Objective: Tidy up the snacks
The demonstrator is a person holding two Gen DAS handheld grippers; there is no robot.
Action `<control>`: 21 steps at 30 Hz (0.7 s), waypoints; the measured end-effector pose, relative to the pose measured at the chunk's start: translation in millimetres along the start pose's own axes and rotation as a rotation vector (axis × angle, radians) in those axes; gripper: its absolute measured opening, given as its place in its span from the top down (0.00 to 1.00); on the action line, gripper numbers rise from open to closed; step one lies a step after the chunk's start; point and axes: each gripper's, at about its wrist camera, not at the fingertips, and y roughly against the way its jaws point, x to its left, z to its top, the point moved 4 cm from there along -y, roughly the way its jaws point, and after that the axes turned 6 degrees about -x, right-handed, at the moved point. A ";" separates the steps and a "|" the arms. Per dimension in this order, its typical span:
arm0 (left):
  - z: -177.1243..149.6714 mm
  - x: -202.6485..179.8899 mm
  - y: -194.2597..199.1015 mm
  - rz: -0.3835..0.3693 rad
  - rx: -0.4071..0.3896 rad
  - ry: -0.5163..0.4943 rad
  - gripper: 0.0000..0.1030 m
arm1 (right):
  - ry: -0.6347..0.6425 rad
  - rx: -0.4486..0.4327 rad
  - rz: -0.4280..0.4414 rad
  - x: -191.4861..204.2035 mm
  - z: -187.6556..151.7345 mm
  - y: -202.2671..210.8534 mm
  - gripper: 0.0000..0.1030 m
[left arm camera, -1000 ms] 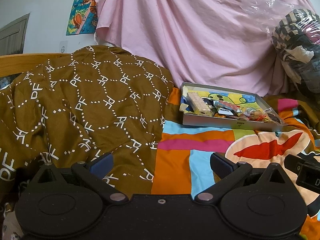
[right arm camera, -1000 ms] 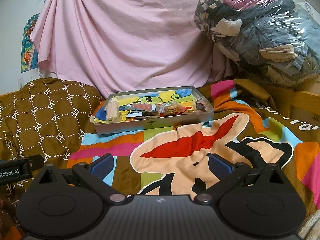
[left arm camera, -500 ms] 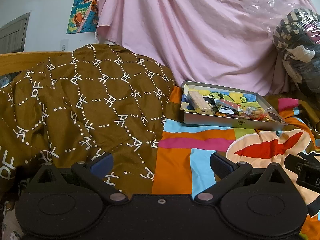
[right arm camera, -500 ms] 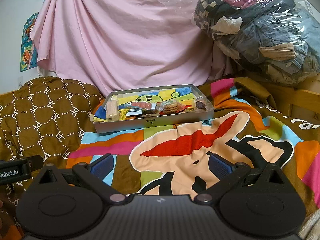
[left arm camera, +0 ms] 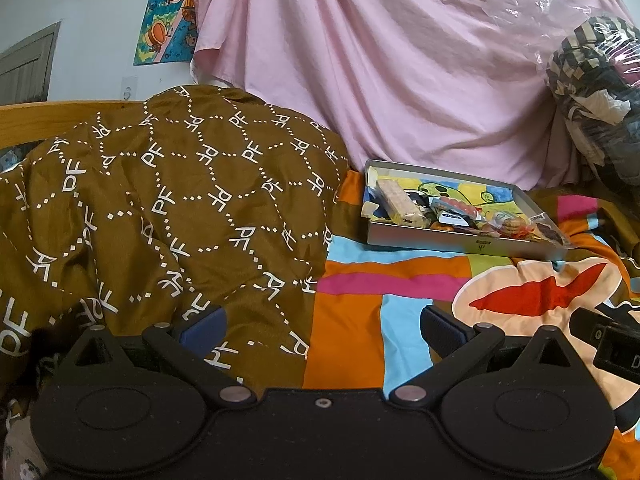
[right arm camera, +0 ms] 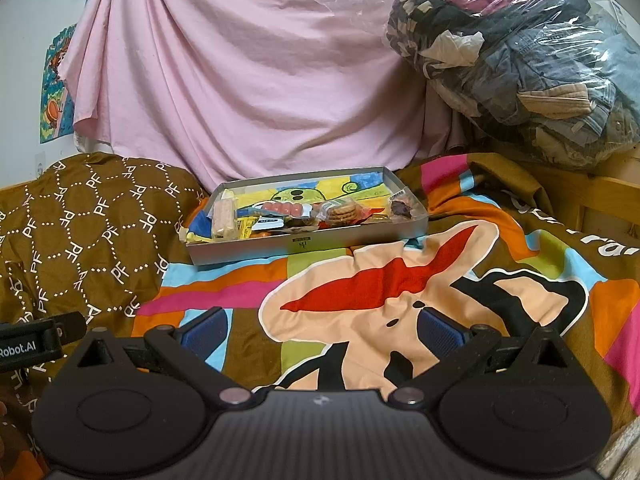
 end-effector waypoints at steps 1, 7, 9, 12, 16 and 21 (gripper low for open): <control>0.1 -0.2 -0.2 -0.001 0.001 -0.001 0.01 | 0.001 0.000 0.001 -0.1 0.4 -0.4 0.00; 0.8 -0.7 -0.4 0.015 0.019 -0.005 0.01 | 0.000 0.000 0.001 0.1 0.1 0.2 0.00; 1.0 -0.4 0.0 0.045 0.025 -0.015 0.01 | -0.002 -0.002 0.001 0.1 0.1 0.0 0.00; 1.1 -0.2 0.6 0.052 0.027 -0.026 0.01 | -0.003 -0.001 0.001 -0.2 -0.4 -0.3 0.00; 1.4 -0.8 1.6 0.067 0.022 -0.040 0.01 | -0.001 0.000 0.001 -0.1 -0.4 -0.3 0.00; 1.3 -0.2 0.9 0.080 0.026 -0.041 0.01 | -0.002 0.000 0.000 0.4 0.3 -0.6 0.00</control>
